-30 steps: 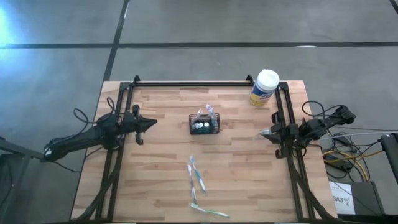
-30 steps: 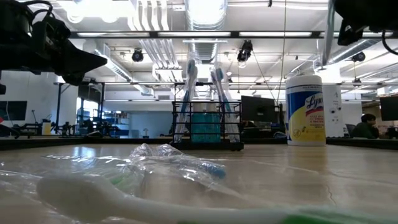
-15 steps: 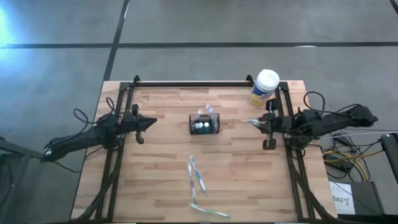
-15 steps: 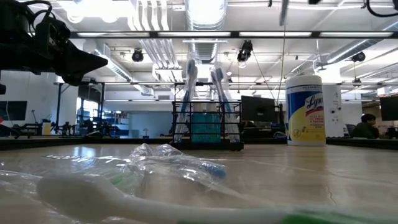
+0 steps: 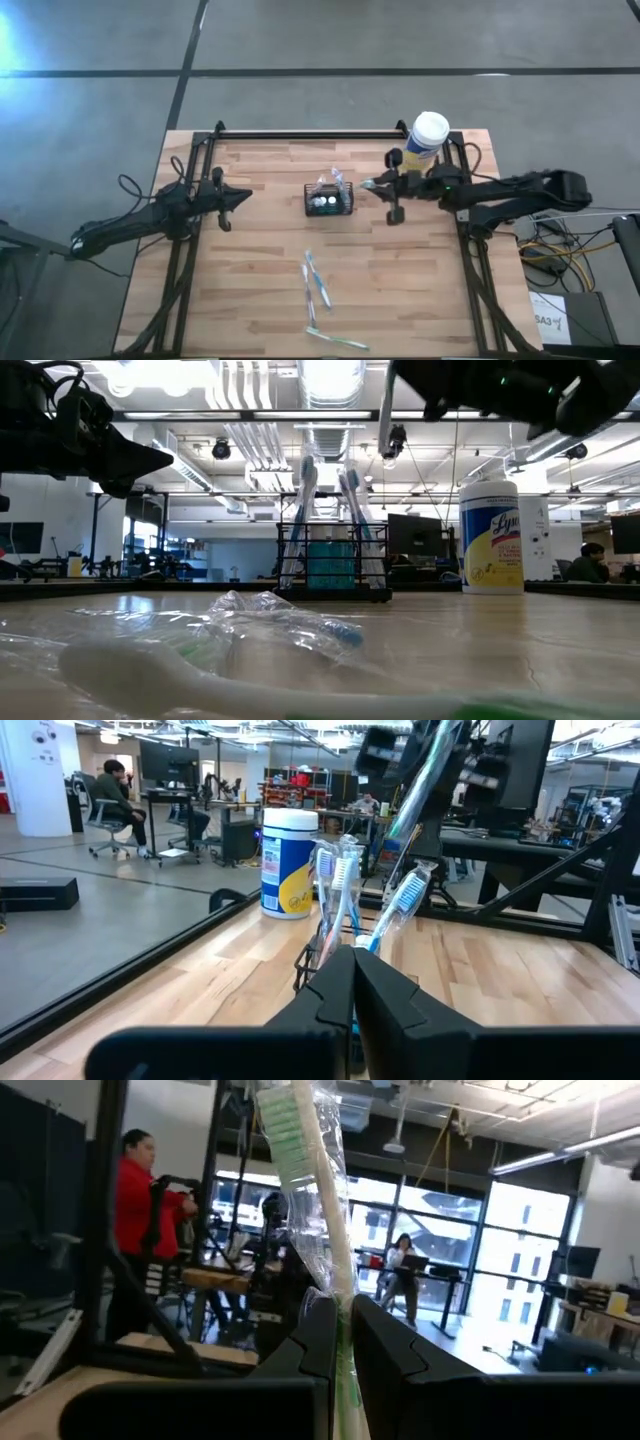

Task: Pick & Place toothbrushing station
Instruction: Put the top green toothbrush into the mesh organizer

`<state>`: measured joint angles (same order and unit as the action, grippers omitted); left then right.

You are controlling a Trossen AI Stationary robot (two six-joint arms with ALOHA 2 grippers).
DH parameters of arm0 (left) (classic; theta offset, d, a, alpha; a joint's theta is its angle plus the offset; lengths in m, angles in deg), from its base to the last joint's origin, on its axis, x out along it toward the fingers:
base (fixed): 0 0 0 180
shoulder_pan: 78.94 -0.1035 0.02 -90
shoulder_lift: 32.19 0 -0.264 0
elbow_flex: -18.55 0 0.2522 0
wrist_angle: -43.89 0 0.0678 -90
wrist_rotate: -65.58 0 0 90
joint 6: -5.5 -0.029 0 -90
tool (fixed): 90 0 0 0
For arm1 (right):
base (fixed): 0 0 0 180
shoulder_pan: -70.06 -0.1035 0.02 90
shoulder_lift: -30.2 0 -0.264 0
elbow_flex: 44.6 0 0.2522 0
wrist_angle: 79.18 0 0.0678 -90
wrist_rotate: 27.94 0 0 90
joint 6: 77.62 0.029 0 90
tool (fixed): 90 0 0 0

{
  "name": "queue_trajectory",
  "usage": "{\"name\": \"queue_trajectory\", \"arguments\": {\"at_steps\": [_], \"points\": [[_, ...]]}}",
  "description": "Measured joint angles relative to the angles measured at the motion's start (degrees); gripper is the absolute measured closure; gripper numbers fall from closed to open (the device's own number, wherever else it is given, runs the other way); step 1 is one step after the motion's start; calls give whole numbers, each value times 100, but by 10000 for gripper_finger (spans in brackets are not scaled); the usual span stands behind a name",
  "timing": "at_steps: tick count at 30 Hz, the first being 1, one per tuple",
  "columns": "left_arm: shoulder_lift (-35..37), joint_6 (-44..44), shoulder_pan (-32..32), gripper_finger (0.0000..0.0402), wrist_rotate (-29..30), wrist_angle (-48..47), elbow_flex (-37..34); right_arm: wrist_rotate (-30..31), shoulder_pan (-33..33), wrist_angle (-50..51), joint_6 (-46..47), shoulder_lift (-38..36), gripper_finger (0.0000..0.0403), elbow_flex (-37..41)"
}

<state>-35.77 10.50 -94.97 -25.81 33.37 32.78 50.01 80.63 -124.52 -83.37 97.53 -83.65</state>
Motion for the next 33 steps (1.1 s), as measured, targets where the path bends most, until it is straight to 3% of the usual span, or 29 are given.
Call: {"name": "queue_trajectory", "arguments": {"at_steps": [10,33], "points": [[0,0,0,389,-1,-33,-2,98,164,-1741,497,1460,385,402],[0,101,0,393,-1,-52,-4,1382,146,-2916,1184,3717,385,323]]}}
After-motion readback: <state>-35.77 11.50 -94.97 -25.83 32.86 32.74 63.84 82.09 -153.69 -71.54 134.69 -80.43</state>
